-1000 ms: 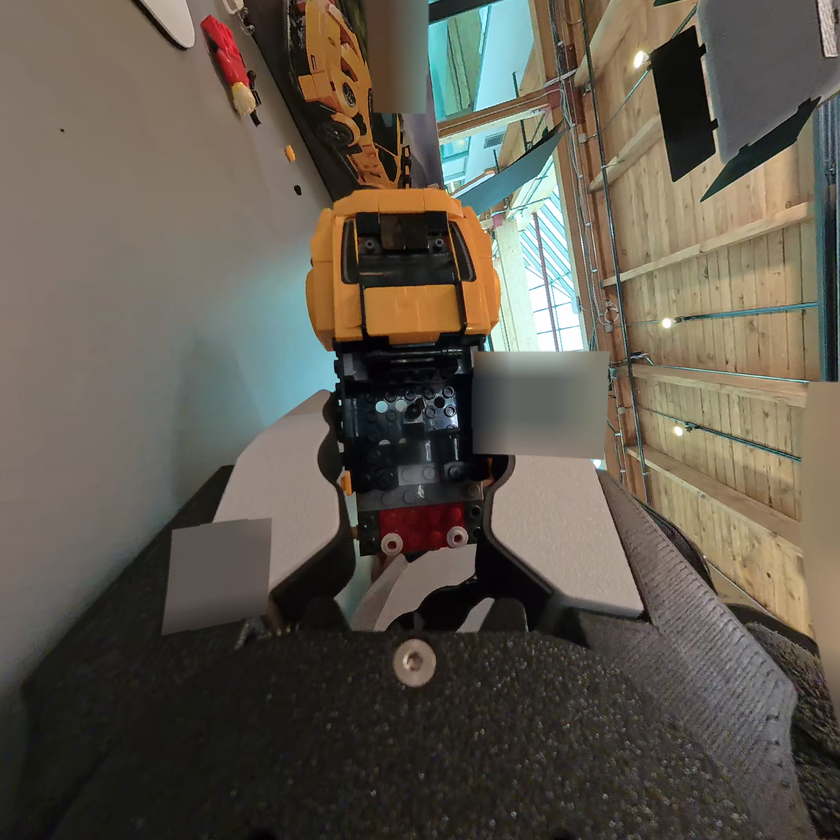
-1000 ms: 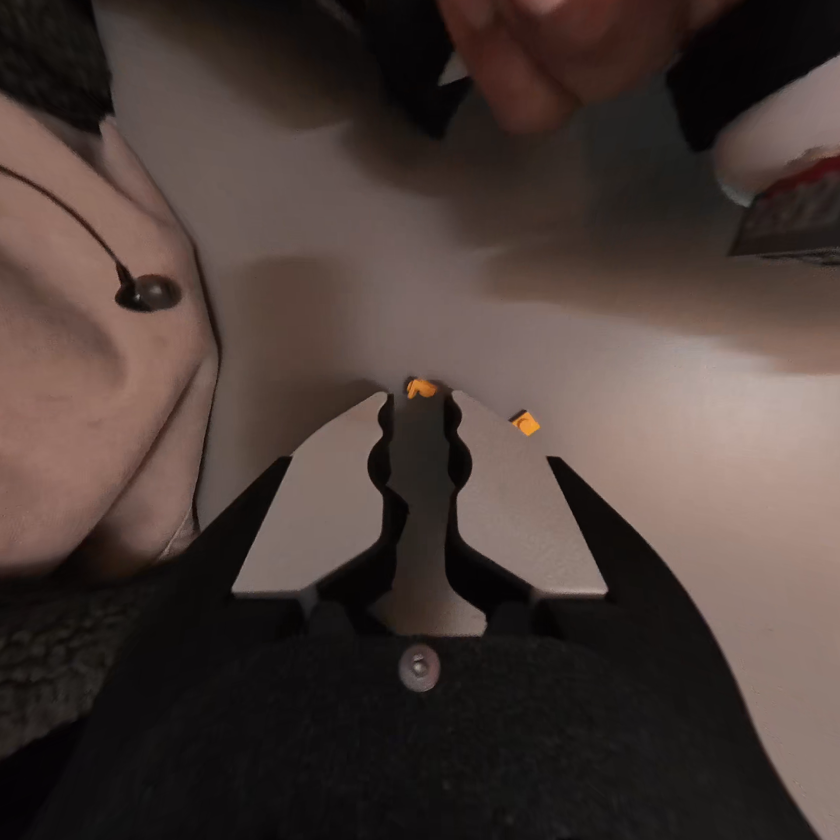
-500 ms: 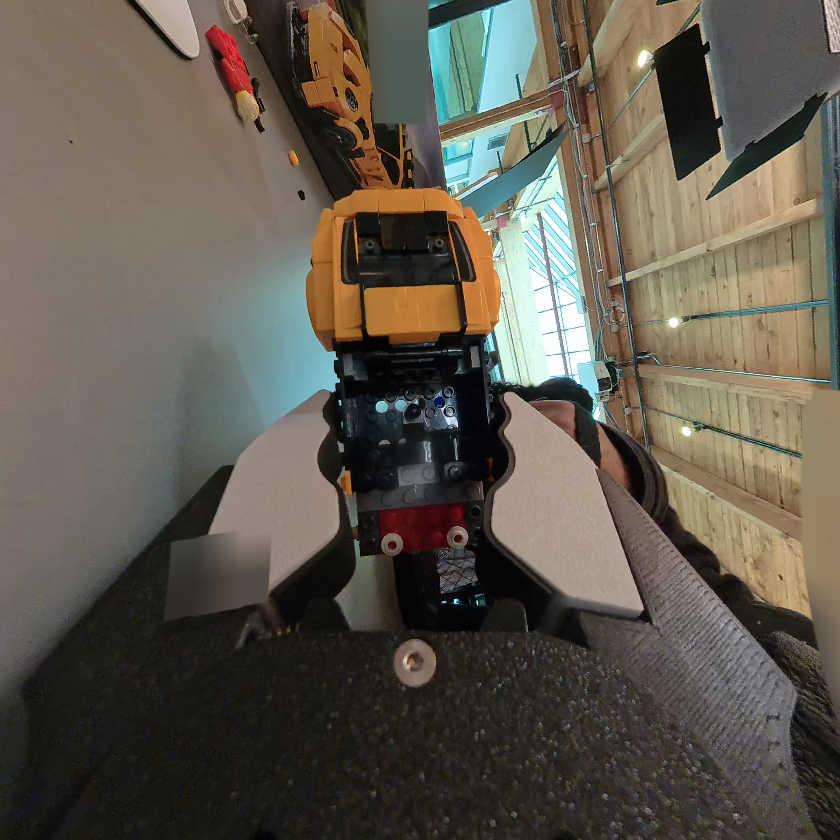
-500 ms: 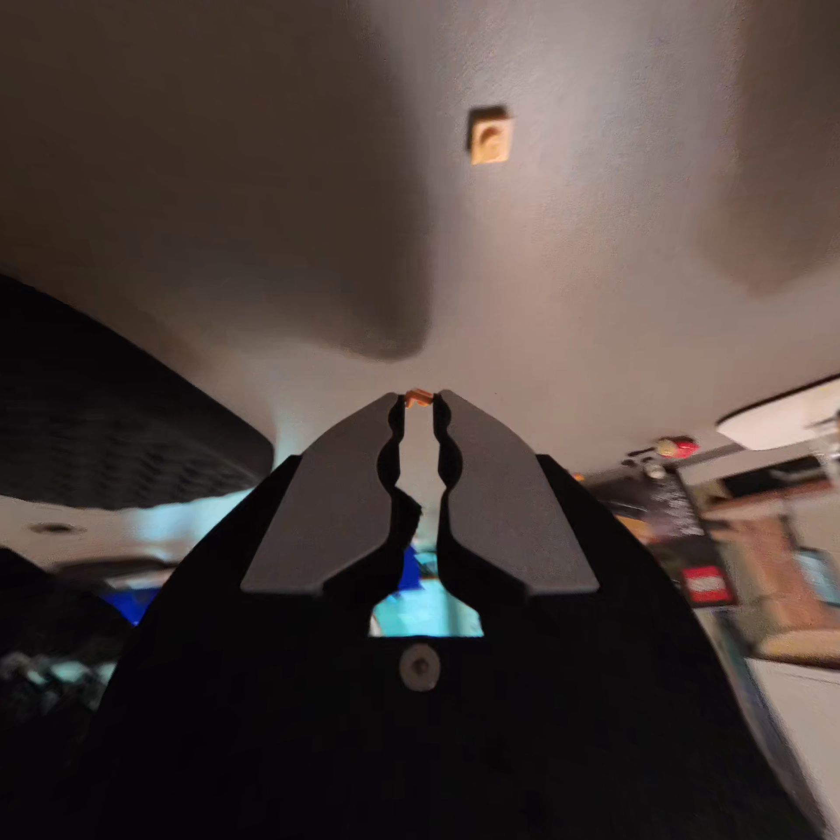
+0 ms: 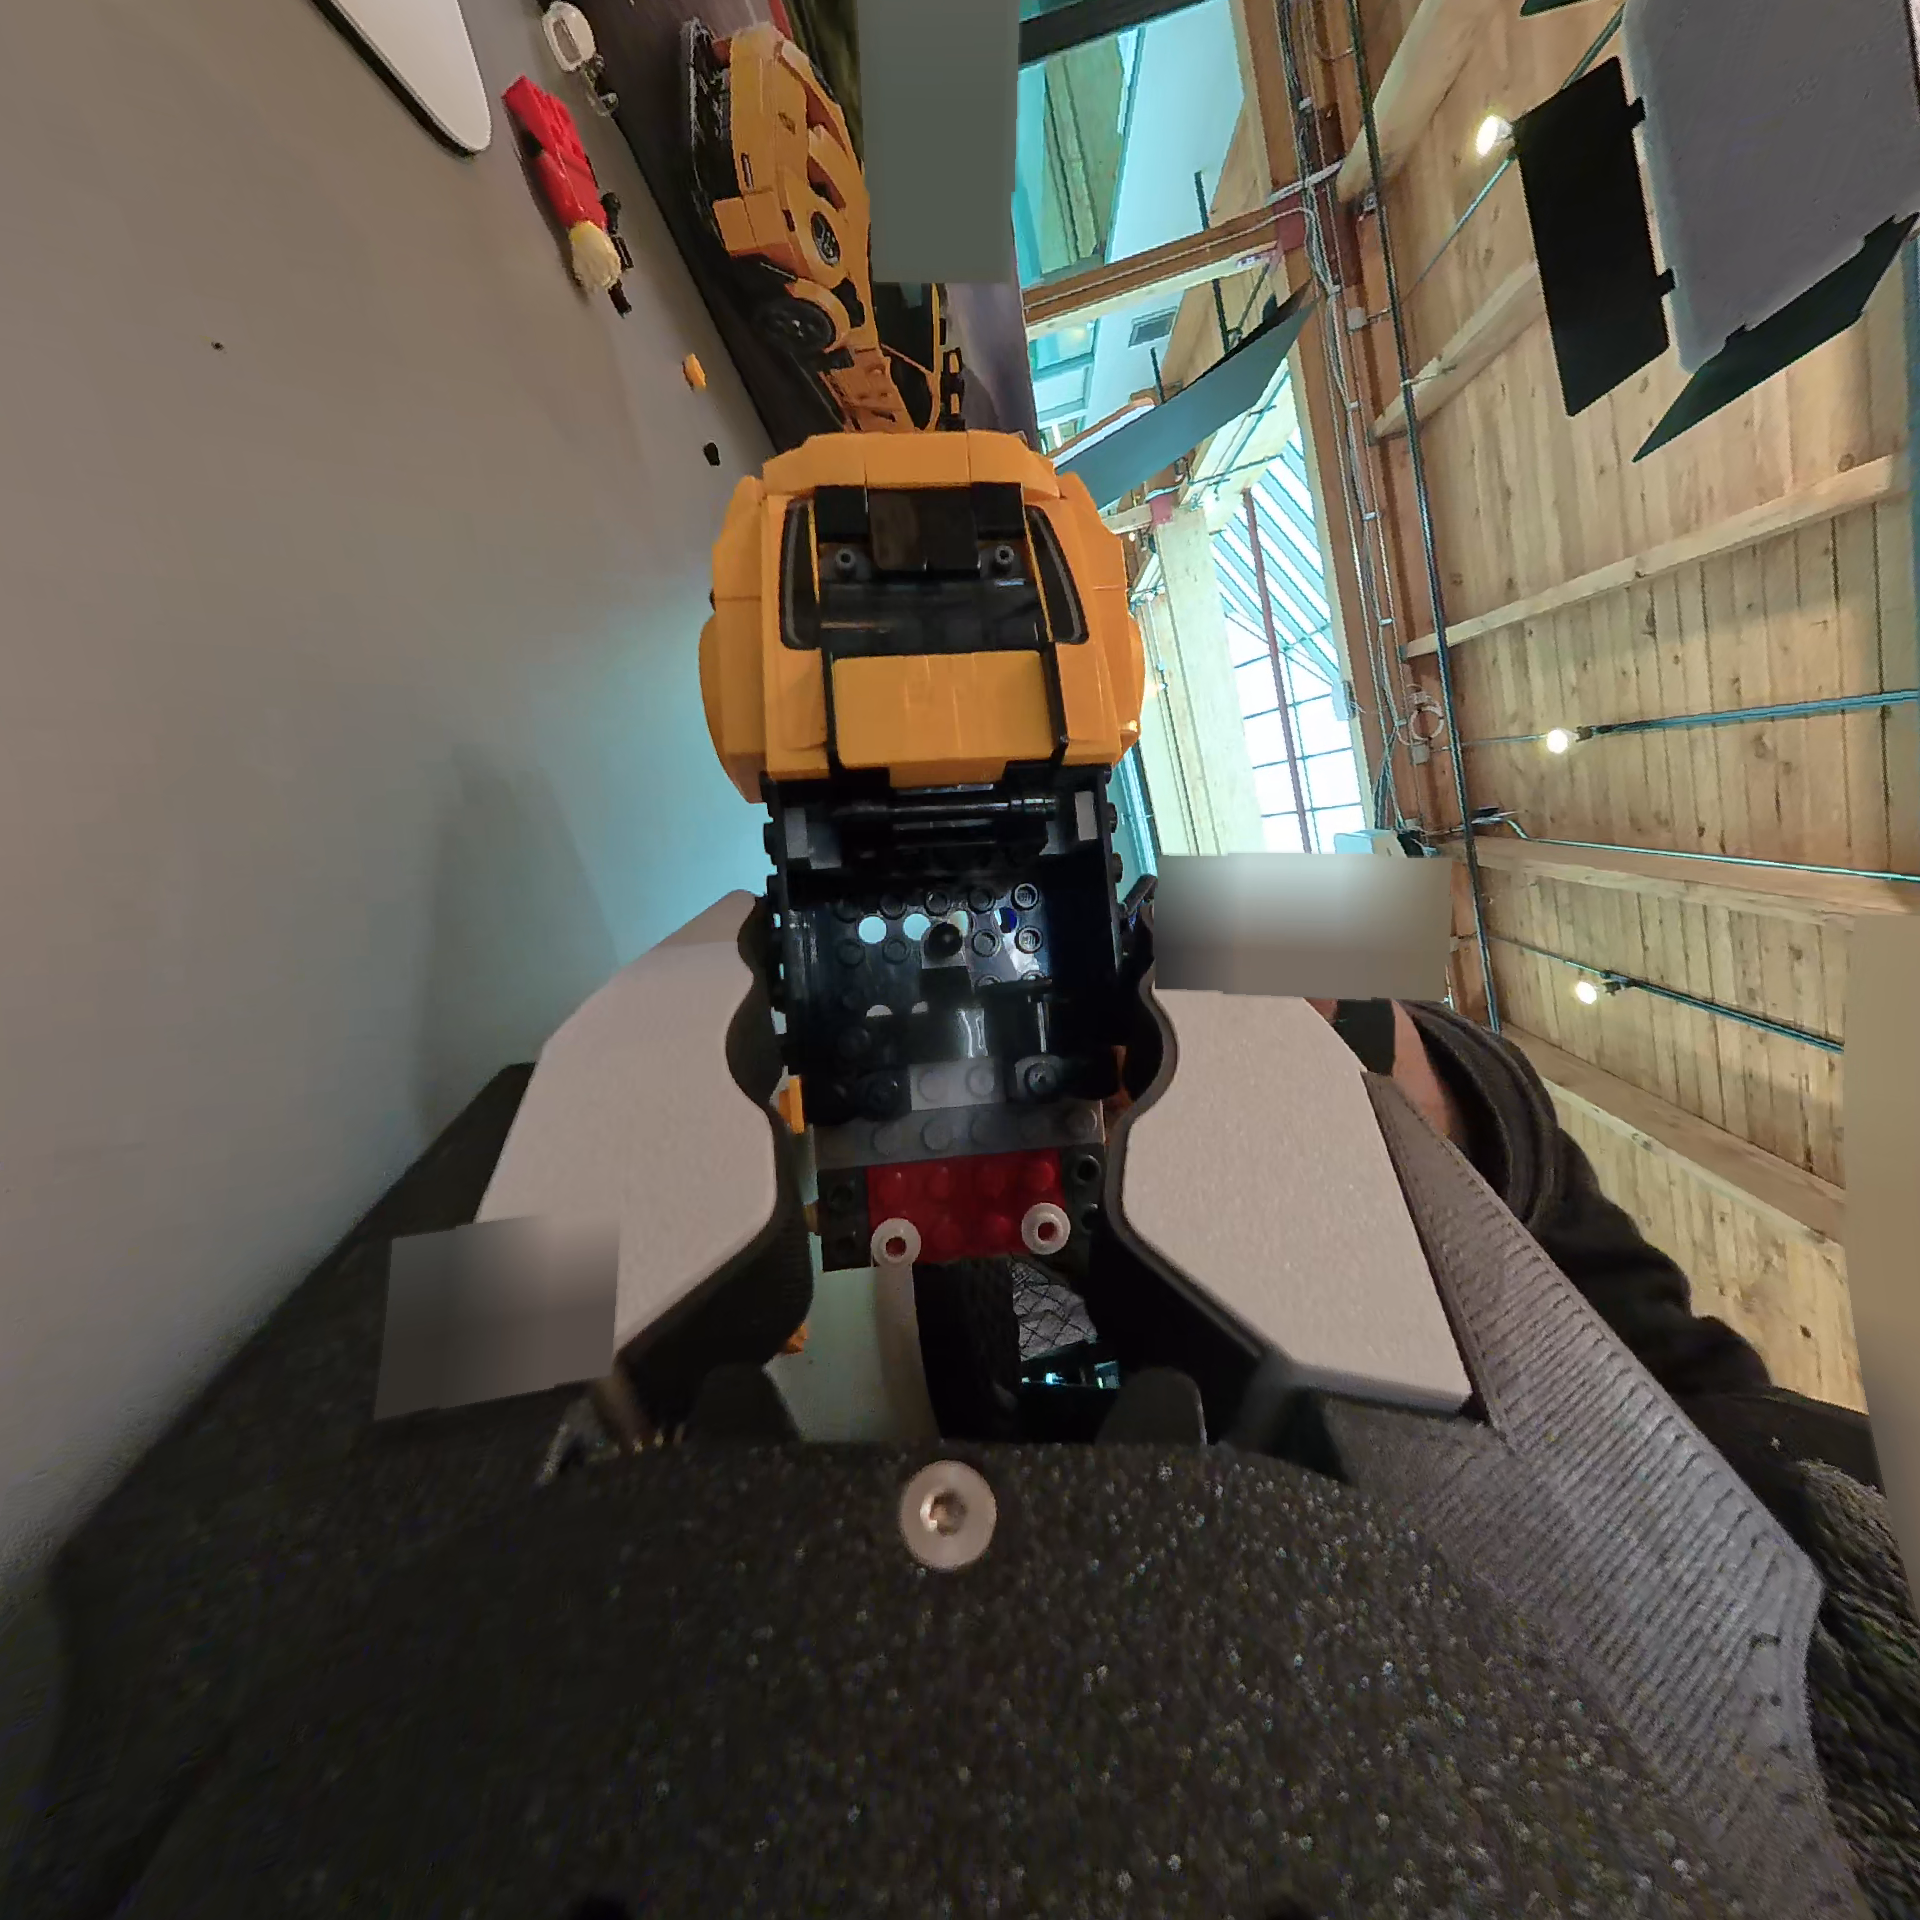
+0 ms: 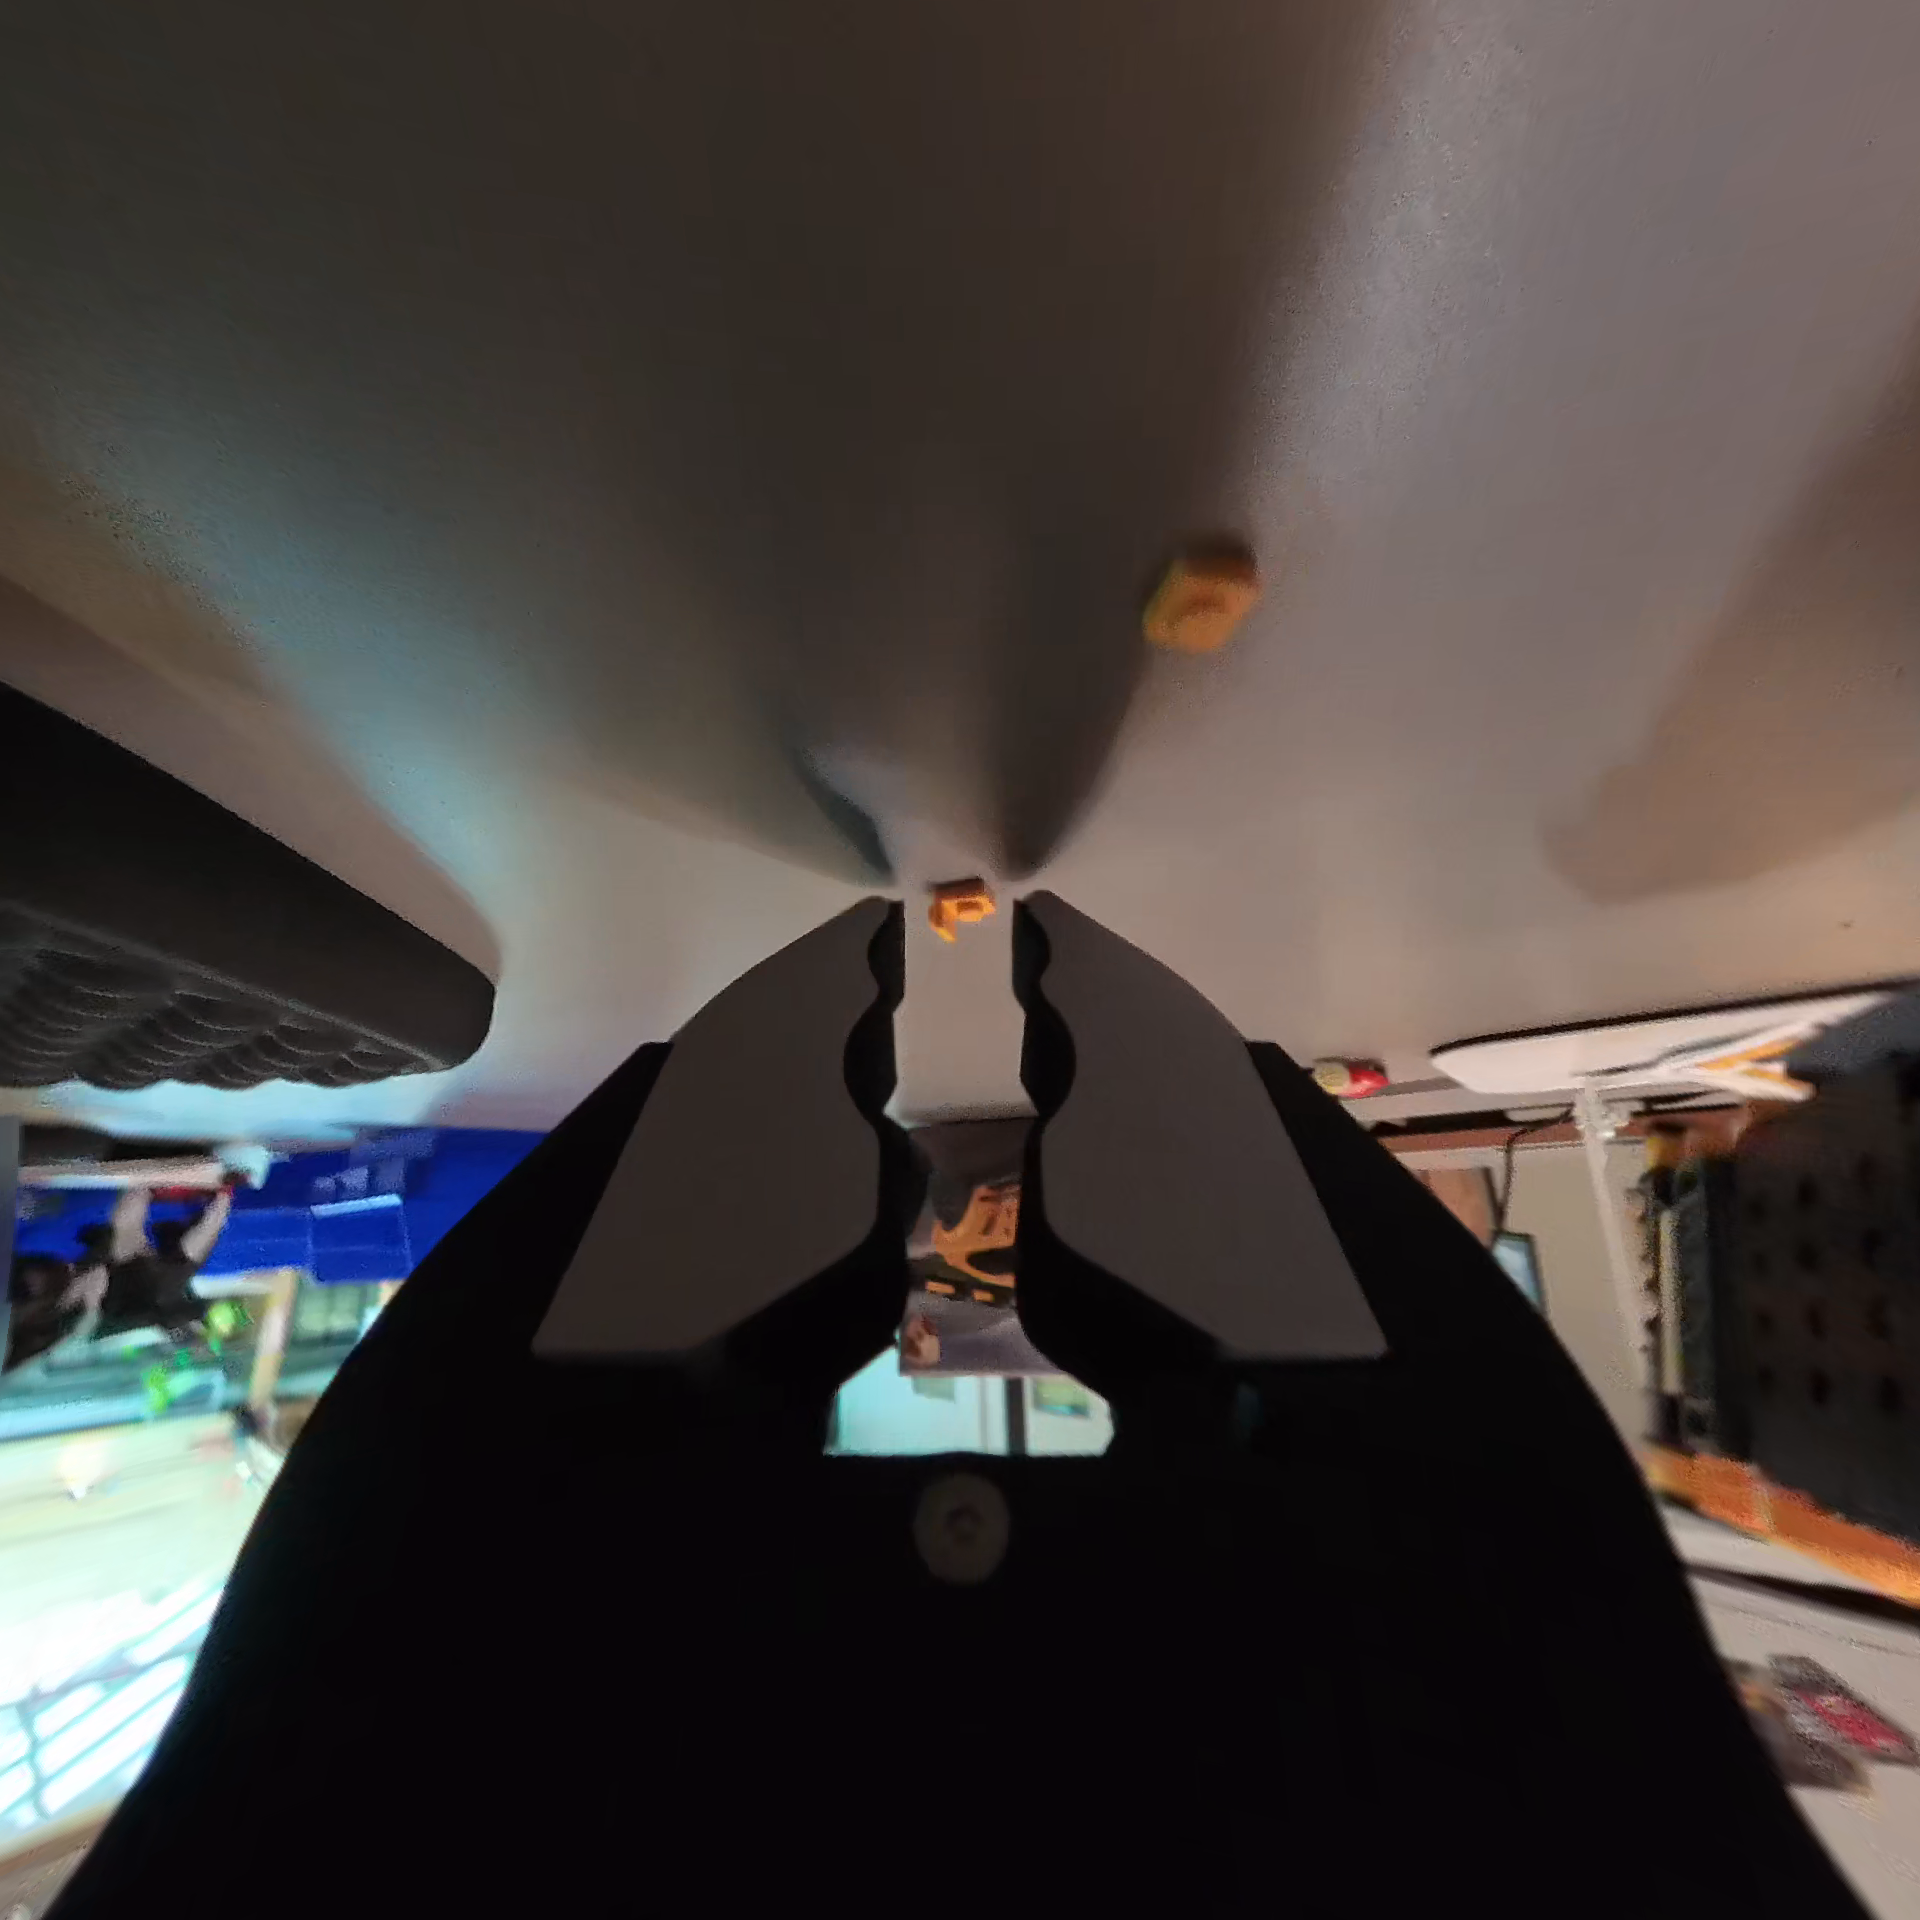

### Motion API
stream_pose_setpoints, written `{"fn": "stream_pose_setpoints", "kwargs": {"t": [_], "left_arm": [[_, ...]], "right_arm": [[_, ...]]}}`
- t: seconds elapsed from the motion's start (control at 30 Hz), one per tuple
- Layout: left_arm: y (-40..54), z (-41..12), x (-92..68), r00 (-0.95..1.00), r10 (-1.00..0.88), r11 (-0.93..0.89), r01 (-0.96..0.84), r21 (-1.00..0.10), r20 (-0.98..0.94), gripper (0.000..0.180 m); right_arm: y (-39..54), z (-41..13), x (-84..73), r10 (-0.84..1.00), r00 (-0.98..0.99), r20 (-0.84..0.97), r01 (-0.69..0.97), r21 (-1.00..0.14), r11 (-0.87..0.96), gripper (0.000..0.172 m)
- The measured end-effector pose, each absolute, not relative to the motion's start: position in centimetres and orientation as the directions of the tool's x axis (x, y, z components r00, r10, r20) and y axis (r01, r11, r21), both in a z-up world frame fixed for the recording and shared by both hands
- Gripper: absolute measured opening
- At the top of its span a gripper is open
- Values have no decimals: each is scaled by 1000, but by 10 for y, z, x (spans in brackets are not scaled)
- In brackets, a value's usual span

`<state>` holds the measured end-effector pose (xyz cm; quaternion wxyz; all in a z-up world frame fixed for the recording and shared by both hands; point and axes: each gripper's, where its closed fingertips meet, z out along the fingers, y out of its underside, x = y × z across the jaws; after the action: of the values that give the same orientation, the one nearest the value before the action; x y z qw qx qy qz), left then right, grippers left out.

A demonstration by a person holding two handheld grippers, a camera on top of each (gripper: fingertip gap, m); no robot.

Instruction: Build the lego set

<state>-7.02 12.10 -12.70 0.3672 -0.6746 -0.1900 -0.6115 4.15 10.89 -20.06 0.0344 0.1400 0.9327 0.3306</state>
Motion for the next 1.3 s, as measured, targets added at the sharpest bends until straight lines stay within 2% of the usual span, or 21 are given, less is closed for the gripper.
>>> {"fn": "stream_pose_setpoints", "kwargs": {"t": [0.07, 0.1, 0.17, 0.23, 0.3, 0.33, 0.4, 0.47, 0.73, 0.87, 1.03, 1.1, 1.2, 1.3], "left_arm": [[121, -126, -70, 179, -194, -658, 705, -263, 964, 64], [121, -126, -70, 178, -197, -659, 704, -265, 964, 64], [120, -124, -69, 175, -200, -659, 704, -265, 964, 64], [120, -124, -69, 174, -201, -660, 703, -264, 964, 64], [120, -125, -68, 171, -197, -663, 702, -259, 965, 65], [120, -126, -67, 168, -195, -664, 702, -256, 966, 64], [120, -127, -66, 168, -191, -668, 700, -253, 967, 64], [120, -129, -65, 170, -186, -671, 698, -251, 968, 65], [120, -135, -64, 136, -160, -682, 701, -209, 978, 65], [120, -135, -63, 88, -141, -689, 706, -161, 986, 64], [119, -134, -60, 46, -132, -699, 704, -126, 990, 64], [119, -134, -60, 37, -128, -695, 710, -116, 991, 64], [119, -134, -61, 32, -124, -681, 724, -108, 992, 65], [119, -133, -62, 48, -125, -672, 731, -120, 991, 64]], "right_arm": [[108, -194, 43, 376, -923, 86, 360, 542, 759, 24], [105, -190, 43, 454, -882, 126, 458, 455, 764, 24], [98, -184, 43, 653, -740, 161, 672, 209, 711, 24], [96, -177, 42, 832, -537, 140, 834, -65, 548, 23], [101, -173, 42, 951, -304, 54, 904, -299, 305, 20], [105, -172, 41, 981, -193, -6, 900, -399, 175, 17], [107, -174, 41, 988, -54, -145, 862, -506, -27, 16], [111, -183, 44, 987, -15, -159, 847, -527, -72, 16], [108, -198, 36, 994, -78, -71, 882, -469, 35, 16], [109, -203, 36, 994, -94, -50, 907, -416, 65, 8], [111, -201, 32, 994, -97, -48, 906, -419, 68, 8], [110, -179, 18, 993, -98, -59, 873, -484, 57, 8], [103, -117, -21, 988, -154, -8, 783, -611, 117, 7], [93, -89, -50, 972, -221, 76, 762, -609, 220, 7]]}}
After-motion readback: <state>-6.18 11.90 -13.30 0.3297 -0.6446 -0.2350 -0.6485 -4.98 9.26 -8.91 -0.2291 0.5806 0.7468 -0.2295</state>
